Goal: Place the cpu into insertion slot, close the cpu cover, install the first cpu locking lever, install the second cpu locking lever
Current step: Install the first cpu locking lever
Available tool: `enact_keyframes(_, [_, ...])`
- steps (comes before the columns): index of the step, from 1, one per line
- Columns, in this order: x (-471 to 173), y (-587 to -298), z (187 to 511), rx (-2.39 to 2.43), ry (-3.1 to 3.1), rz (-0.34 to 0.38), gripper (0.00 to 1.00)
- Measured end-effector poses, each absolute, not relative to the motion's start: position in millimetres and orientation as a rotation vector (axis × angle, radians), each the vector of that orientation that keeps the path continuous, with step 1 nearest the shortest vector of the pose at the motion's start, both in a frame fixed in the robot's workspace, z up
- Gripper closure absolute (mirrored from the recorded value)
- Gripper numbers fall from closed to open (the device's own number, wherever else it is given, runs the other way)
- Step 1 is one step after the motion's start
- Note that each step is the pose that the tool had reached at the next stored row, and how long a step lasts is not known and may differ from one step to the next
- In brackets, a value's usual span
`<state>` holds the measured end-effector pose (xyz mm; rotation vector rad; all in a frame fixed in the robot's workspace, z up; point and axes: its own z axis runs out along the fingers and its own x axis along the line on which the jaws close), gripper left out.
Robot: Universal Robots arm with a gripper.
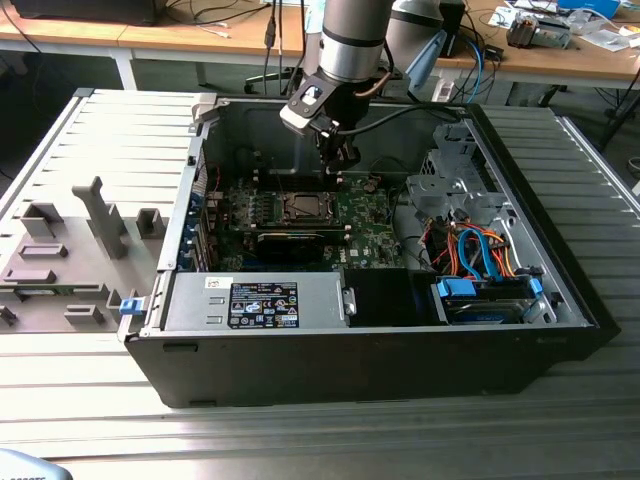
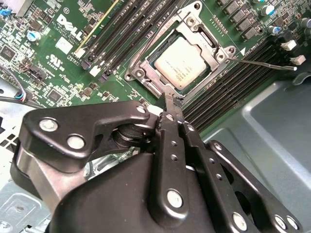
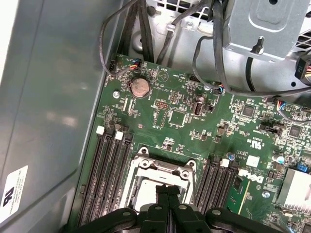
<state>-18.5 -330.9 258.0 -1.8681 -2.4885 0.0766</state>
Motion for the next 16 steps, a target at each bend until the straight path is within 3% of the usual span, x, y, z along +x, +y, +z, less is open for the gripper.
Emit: enact_keyframes(16, [-18.5,-330.9,258.1,-1.841,-2.51,0.077,0.89])
